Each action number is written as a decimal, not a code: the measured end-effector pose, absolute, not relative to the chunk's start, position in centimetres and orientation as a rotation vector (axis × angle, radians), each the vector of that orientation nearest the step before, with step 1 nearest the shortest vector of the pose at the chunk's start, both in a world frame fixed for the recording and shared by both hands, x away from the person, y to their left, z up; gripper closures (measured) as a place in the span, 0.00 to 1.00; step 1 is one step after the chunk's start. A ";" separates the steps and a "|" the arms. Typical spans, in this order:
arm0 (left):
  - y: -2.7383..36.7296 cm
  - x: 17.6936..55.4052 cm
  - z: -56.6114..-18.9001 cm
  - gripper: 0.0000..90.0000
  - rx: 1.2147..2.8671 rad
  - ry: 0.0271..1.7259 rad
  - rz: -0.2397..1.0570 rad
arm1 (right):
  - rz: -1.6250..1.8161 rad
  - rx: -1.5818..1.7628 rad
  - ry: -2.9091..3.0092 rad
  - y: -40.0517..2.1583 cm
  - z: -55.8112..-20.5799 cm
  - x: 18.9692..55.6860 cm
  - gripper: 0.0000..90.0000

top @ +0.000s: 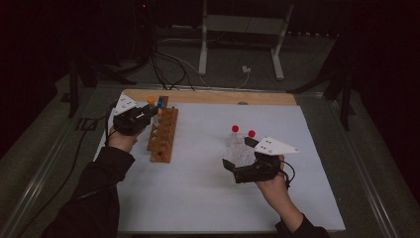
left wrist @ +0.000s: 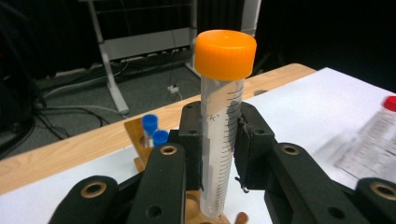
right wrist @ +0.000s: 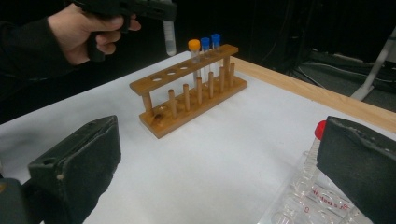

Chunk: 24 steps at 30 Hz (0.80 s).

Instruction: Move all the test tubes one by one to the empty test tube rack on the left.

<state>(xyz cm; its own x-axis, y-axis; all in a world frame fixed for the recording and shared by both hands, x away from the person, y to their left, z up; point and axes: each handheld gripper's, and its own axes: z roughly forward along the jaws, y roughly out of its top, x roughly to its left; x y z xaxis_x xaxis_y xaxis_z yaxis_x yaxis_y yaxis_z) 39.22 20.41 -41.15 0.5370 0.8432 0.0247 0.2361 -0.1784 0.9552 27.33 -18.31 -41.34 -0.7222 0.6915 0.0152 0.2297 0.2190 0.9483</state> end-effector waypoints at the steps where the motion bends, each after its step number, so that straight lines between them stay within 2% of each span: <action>1: 20.5 39.4 -41.4 0.84 1.696 0.926 0.704 | 1.512 0.848 2.085 -18.3 -41.3 27.3 0.00; 14: 20.2 41.0 -44.4 0.84 1.675 0.976 0.713 | 1.511 0.852 2.089 -18.4 -41.4 27.4 0.00; 24: 19.7 41.2 -45.5 0.84 1.733 0.992 0.719 | 1.516 0.854 2.092 -18.4 -41.3 27.4 0.00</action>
